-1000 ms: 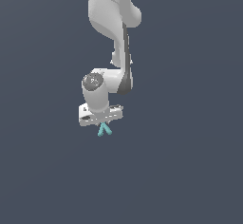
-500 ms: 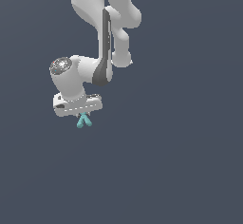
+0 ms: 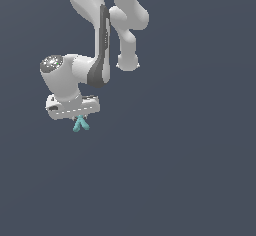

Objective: Pick up the object and move it to a goal position.

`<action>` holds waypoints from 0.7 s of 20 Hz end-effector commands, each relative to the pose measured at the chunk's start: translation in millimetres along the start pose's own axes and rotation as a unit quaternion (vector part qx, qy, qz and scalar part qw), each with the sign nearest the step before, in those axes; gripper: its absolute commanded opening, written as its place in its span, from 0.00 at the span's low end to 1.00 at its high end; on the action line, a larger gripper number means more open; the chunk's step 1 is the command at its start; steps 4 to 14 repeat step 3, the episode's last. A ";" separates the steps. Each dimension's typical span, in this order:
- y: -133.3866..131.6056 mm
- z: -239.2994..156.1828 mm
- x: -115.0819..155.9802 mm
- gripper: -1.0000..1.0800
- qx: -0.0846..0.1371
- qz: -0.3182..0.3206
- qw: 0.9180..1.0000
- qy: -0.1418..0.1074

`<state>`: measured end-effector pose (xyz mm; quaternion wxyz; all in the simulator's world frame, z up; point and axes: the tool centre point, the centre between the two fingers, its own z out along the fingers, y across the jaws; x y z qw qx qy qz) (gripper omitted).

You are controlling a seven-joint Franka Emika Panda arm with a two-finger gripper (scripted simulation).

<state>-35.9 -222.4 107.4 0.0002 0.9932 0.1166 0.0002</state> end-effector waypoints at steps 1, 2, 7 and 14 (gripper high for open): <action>-2.5 1.1 1.9 0.00 0.000 -0.001 1.000 0.000; -3.4 1.6 2.5 0.00 0.000 -0.001 1.000 0.000; -3.7 1.7 2.7 0.00 0.000 -0.001 1.000 0.000; -3.7 1.7 2.7 0.00 0.000 -0.001 1.000 0.000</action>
